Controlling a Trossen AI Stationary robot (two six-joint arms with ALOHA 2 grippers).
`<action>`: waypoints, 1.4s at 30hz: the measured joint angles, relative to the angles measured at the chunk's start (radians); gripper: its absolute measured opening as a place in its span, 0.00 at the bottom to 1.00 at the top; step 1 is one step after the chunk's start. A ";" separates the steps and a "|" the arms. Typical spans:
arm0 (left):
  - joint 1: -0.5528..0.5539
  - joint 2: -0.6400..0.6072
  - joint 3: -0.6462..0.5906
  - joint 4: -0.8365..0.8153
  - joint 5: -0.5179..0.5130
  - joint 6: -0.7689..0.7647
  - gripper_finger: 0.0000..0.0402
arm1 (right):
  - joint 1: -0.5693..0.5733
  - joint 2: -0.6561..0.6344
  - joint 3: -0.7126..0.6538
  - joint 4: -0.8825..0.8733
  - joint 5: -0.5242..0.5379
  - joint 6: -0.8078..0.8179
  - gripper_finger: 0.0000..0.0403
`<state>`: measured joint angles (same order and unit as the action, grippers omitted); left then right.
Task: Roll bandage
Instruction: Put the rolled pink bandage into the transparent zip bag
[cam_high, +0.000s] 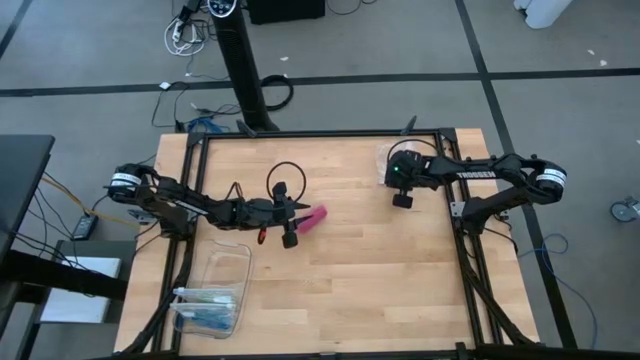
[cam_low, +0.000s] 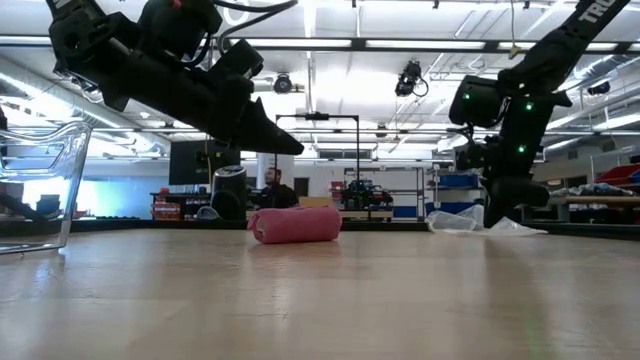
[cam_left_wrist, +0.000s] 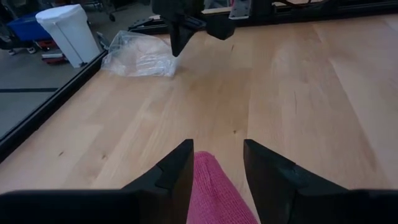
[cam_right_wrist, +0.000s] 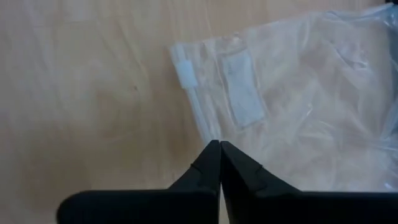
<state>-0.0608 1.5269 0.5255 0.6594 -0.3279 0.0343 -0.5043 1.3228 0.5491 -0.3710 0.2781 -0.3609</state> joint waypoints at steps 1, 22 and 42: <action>0.000 0.000 0.000 0.000 0.000 0.005 0.37 | 0.004 0.000 0.001 0.000 -0.002 0.001 0.02; 0.000 0.000 0.000 0.000 0.000 0.040 0.37 | -0.056 0.000 -0.019 0.020 -0.075 -0.009 0.26; 0.000 0.000 0.000 0.000 0.000 0.040 0.37 | -0.036 0.001 0.038 -0.004 0.029 -0.068 0.09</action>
<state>-0.0608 1.5269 0.5255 0.6590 -0.3283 0.0746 -0.5401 1.3235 0.5873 -0.3752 0.3066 -0.4288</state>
